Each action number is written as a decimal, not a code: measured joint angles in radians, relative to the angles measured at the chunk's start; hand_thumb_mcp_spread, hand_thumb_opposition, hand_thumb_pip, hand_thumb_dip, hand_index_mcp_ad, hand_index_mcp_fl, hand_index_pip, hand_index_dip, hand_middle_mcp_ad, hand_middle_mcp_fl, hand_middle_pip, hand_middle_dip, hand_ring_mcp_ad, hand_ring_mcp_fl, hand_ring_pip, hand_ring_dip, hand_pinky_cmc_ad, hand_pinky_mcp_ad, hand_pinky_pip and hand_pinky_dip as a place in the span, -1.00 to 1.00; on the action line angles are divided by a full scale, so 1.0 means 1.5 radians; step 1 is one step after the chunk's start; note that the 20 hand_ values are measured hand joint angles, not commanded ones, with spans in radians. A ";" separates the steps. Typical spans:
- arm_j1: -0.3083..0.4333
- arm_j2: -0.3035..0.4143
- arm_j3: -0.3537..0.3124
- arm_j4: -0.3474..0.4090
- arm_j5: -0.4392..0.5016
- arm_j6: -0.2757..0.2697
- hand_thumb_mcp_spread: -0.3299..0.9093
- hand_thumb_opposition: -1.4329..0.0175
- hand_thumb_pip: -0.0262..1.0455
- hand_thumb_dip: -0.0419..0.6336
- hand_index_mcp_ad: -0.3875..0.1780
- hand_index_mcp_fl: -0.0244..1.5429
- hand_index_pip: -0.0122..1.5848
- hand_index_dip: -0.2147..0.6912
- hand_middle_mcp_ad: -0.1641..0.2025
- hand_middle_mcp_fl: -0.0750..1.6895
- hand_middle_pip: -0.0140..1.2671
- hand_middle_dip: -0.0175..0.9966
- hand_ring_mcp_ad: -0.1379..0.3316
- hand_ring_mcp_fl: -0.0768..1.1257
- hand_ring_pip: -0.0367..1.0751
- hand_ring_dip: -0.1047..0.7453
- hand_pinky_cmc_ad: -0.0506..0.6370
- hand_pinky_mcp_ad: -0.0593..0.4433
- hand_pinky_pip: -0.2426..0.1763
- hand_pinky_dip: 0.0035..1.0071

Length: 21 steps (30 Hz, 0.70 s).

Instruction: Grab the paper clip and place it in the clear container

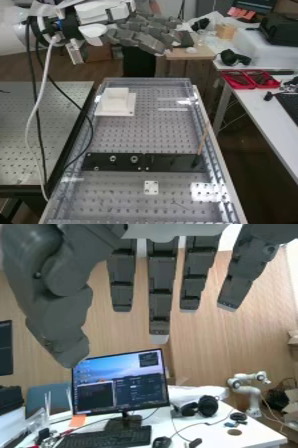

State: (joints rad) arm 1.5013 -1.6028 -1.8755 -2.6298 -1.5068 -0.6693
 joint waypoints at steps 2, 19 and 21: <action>-0.001 0.000 -0.001 0.001 -0.001 0.000 -0.01 -0.11 0.21 -0.13 -0.13 -0.35 -0.90 -0.89 0.22 -0.23 -0.79 0.01 0.00 -0.47 -0.72 -0.03 0.20 0.49 -0.06 0.04; -0.014 -0.001 0.004 -0.011 -0.008 -0.009 -0.01 -0.11 0.21 -0.13 -0.12 -0.37 -0.90 -0.90 0.22 -0.23 -0.79 0.02 0.00 -0.47 -0.71 -0.03 0.20 0.49 -0.06 0.04; -0.015 -0.001 0.006 -0.013 -0.008 -0.014 -0.01 -0.11 0.21 -0.13 -0.13 -0.37 -0.90 -0.89 0.22 -0.23 -0.78 0.02 0.00 -0.47 -0.71 -0.03 0.20 0.49 -0.06 0.04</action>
State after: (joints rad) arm 1.4783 -1.6042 -1.8669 -2.6497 -1.5187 -0.6897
